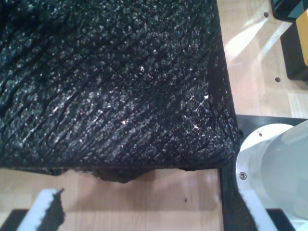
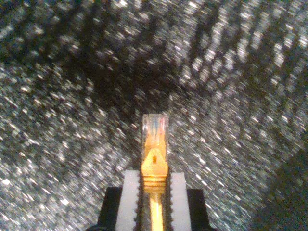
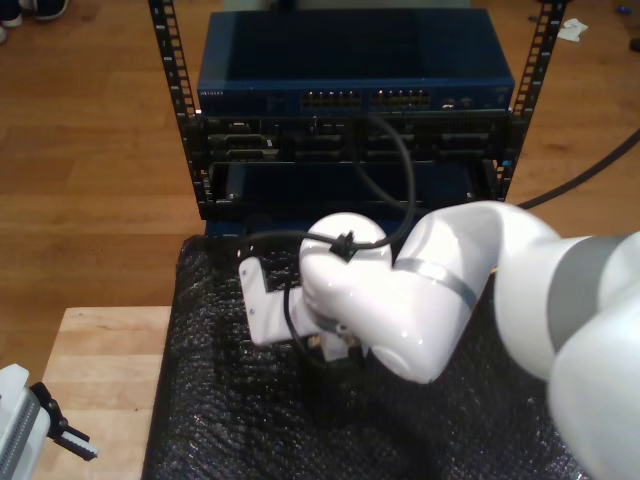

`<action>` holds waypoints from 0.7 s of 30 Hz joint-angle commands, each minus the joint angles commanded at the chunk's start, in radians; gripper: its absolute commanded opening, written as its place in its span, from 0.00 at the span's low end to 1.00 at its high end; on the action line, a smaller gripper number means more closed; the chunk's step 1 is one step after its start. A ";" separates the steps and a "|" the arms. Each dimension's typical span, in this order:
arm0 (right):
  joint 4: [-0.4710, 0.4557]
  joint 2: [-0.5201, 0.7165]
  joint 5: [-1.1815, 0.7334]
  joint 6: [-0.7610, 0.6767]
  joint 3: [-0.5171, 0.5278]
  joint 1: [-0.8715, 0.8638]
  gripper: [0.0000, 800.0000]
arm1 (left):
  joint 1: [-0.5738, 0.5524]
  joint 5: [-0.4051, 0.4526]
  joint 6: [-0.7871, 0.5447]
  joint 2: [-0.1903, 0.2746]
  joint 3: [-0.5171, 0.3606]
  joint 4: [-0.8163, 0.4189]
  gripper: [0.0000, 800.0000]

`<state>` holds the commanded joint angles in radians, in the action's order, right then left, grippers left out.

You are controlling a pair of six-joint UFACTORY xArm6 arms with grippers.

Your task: Grab the cable and plug it in

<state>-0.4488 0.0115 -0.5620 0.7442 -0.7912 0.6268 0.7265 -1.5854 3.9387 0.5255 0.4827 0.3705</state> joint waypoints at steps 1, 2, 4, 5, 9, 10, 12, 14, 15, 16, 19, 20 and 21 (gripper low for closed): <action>0.000 0.008 -0.011 0.000 0.000 0.000 0.00 | 0.000 -0.005 0.008 0.000 0.002 0.000 1.00; 0.000 0.018 -0.021 0.002 0.000 0.000 0.00 | 0.000 -0.012 0.018 0.000 0.002 0.000 1.00; 0.002 0.031 -0.031 0.009 0.000 0.000 0.00 | -0.003 -0.025 0.037 0.002 0.009 0.002 1.00; 0.006 0.038 -0.032 0.015 0.000 0.000 0.00 | -0.012 -0.029 0.044 0.002 0.018 0.006 1.00; 0.080 0.077 -0.046 0.074 -0.002 -0.005 0.00 | -0.071 -0.057 0.074 0.000 0.058 0.048 1.00; 0.112 0.084 -0.051 0.095 -0.003 -0.006 0.00 | -0.086 -0.066 0.086 0.002 0.064 0.057 1.00; 0.183 0.091 -0.066 0.153 -0.009 -0.011 0.00 | -0.115 -0.074 0.115 0.000 0.075 0.072 1.00; 0.256 0.095 -0.097 0.207 -0.025 -0.029 0.00 | -0.149 -0.075 0.149 0.002 0.080 0.089 1.00; 0.293 0.098 -0.114 0.233 -0.031 -0.043 0.00 | -0.172 -0.075 0.167 0.002 0.081 0.101 1.00; 0.325 0.098 -0.132 0.258 -0.034 -0.057 0.00 | -0.198 -0.075 0.184 0.002 0.083 0.112 1.00; 0.404 0.109 -0.170 0.327 -0.046 -0.080 0.00 | -0.281 -0.071 0.238 0.000 0.100 0.140 1.00; 0.422 0.117 -0.180 0.341 -0.049 -0.086 0.00 | -0.307 -0.069 0.256 0.000 0.103 0.146 1.00; 0.440 0.124 -0.189 0.353 -0.049 -0.095 0.00 | -0.333 -0.068 0.273 0.000 0.107 0.155 1.00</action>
<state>-0.0084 0.1358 -0.7507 1.0971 -0.8403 0.5317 0.3936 -1.6529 4.2118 0.5255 0.5902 0.5255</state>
